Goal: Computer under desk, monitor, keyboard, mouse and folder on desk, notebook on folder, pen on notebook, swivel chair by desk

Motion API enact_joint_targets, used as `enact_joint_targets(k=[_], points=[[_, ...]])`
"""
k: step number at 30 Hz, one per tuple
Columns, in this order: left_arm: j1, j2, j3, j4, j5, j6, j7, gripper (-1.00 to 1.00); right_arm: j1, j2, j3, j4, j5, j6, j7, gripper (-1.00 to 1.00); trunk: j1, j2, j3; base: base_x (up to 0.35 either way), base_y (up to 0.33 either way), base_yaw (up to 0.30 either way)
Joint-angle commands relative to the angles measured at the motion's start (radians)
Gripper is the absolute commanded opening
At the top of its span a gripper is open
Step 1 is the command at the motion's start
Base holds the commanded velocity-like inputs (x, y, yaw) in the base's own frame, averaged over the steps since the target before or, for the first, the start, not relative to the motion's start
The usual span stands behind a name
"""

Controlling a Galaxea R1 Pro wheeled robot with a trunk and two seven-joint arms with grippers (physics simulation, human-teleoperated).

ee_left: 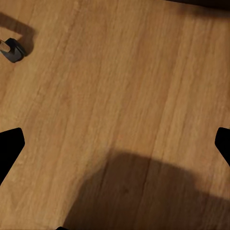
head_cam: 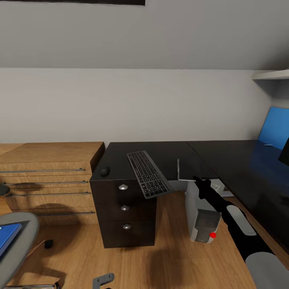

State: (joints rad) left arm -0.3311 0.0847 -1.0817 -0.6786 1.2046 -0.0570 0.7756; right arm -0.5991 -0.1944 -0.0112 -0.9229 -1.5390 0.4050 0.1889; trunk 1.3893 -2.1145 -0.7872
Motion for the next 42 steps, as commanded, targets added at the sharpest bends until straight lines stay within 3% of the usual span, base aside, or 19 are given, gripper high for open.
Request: enact_joint_targets(k=[1,21,22,36,42], points=[[-0.002,0.001,-0.007,-0.002,0.009,-0.006,0.005,1.0,-0.001,0.0,-0.001,0.001,-0.007,0.005,0.003,-1.0,0.0,0.0,-0.001,0.0,0.0,0.0],[-0.002,0.003,-0.009,-0.002,0.009,-0.007,0.005,1.0,-0.001,0.001,0.0,0.004,-0.007,0.004,0.001,-1.0,0.0,0.0,-0.001,0.0,0.0,0.0],[-0.002,0.003,-0.008,-0.002,0.009,-0.007,0.005,1.0,-0.001,0.001,0.0,0.004,-0.007,0.004,0.001,1.0,0.0,0.0,-0.001,0.0,0.0,0.0],[-0.002,0.003,-0.009,0.001,0.01,-0.009,0.008,1.0,-0.001,0.0,-0.001,0.003,-0.007,0.005,0.001,1.0,0.0,0.0,-0.001,0.0,0.0,0.0],[-0.002,0.003,-0.008,0.049,0.009,-0.009,0.006,1.0,-0.001,0.0,-0.001,0.002,-0.007,0.005,0.001,1.0,0.0,0.0,-0.001,0.0,0.0,0.0]])
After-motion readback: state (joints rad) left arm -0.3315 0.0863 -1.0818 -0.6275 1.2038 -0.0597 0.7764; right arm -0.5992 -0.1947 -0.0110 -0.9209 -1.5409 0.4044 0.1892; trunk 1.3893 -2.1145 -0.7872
